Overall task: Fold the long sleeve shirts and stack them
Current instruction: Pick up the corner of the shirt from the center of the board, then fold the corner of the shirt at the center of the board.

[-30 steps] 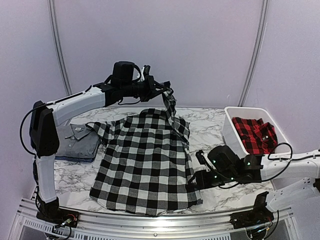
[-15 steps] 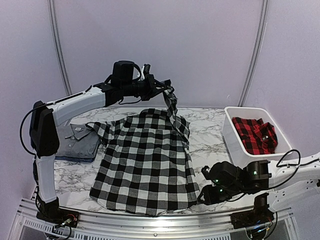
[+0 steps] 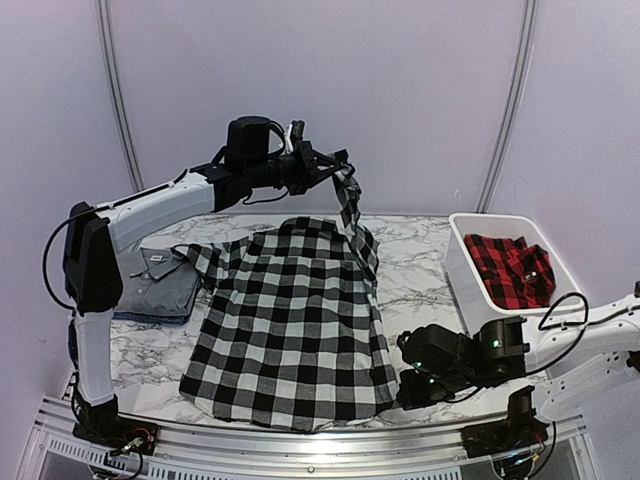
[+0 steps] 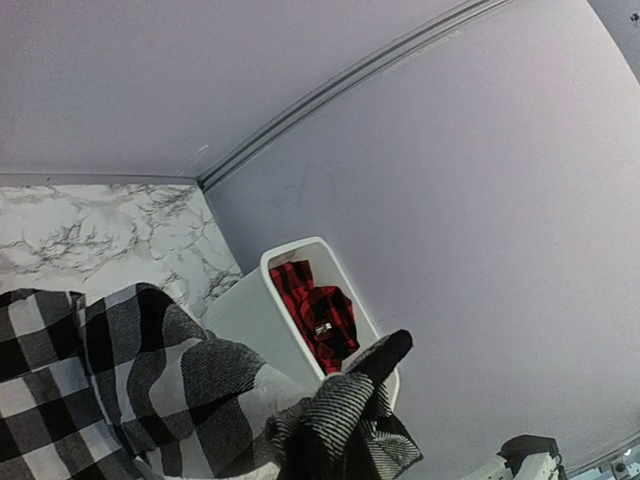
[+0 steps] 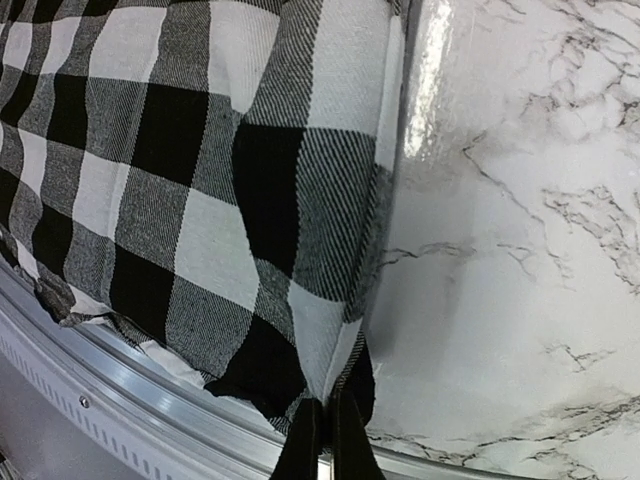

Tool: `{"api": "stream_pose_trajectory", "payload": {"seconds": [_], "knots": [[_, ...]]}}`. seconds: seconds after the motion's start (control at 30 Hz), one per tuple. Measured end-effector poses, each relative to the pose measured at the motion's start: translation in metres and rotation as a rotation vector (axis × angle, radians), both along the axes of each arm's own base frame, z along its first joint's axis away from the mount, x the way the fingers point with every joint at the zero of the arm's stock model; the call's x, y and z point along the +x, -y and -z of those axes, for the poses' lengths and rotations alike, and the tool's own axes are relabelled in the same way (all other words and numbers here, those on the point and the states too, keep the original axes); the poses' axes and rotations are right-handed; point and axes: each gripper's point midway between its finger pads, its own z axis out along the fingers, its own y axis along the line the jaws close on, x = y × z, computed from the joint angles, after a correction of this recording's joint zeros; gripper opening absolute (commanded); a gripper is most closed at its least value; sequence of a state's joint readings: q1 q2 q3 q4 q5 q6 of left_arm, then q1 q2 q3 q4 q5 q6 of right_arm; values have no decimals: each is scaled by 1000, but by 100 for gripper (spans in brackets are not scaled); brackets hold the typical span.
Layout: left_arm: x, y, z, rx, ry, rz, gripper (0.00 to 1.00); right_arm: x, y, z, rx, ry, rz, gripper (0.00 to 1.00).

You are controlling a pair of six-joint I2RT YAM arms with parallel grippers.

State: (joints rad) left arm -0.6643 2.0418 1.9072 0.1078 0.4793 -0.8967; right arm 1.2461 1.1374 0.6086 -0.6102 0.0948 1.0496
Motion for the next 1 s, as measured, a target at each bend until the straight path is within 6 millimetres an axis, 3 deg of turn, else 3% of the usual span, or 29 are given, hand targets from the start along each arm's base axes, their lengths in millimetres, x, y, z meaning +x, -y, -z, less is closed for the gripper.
{"api": "stream_pose_trajectory", "payload": {"seconds": [0.13,0.17,0.33,0.5,0.6,0.8,1.0], "knots": [[-5,28,-31,-70,74,47,0,-4,-1,0,8,-12,-3,0],[-13,47,-48,-115,112,83,0,-6,-3,-1,20,-18,-2,0],[-16,51,-55,-134,129,93,0,-17,-7,0,11,-23,-45,0],[4,33,-52,-136,135,57,0,-16,-27,-11,16,-17,-75,0],[19,18,-35,-113,112,29,0,-12,-46,-24,37,3,-98,0],[44,-19,4,-52,43,-25,0,1,-96,-40,56,36,-191,0],[50,-57,16,-15,27,-65,0,0,-153,-44,132,-1,-329,0]]}}
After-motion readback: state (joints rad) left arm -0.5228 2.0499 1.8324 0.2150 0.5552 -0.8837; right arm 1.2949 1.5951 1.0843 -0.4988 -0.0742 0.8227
